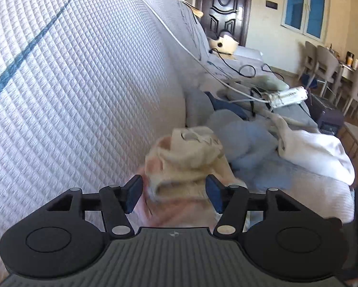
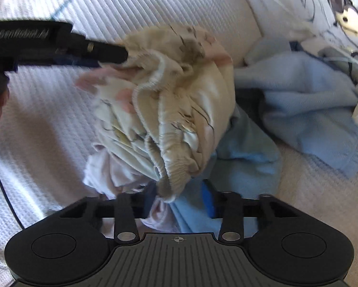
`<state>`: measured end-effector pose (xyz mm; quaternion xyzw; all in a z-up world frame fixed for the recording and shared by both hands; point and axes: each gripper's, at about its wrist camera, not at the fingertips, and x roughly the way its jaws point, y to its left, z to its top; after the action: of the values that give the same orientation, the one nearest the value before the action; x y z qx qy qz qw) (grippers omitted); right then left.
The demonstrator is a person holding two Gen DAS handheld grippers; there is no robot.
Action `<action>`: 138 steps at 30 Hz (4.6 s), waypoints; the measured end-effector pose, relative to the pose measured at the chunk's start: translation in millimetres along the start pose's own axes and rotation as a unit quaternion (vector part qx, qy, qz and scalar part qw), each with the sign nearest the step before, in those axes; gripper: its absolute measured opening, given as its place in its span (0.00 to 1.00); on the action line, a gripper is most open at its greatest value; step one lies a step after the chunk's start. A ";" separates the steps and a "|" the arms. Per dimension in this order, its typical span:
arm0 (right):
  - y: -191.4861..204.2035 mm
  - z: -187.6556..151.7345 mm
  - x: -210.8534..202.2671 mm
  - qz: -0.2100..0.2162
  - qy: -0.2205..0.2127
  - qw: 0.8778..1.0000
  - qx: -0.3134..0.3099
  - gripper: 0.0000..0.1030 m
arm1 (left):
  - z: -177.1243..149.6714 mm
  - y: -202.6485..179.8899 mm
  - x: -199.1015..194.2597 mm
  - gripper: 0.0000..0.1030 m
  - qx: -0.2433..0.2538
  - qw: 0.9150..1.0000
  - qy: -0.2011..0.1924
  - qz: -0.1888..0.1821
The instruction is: Fold clothes
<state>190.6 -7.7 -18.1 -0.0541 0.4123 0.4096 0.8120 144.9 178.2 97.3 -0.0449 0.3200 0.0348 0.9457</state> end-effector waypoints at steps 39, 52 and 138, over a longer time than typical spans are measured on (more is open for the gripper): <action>-86.2 -139.5 -317.7 -0.208 -0.050 0.977 0.027 0.05 | -2.9 -377.2 -29.5 0.30 0.331 0.891 0.045 -0.306; -164.3 -148.0 -278.5 -0.191 -0.027 0.978 0.083 0.25 | -66.9 -247.9 18.2 0.64 0.260 0.921 0.164 -0.241; -142.5 -144.1 -257.3 -0.170 0.003 0.981 0.095 0.45 | -162.2 -146.2 -31.3 0.68 0.147 0.971 0.121 -0.146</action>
<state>118.1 -322.6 35.7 -0.0473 0.4368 0.2244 0.8698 36.3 14.5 -2.8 0.0447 0.4239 -0.1571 0.8908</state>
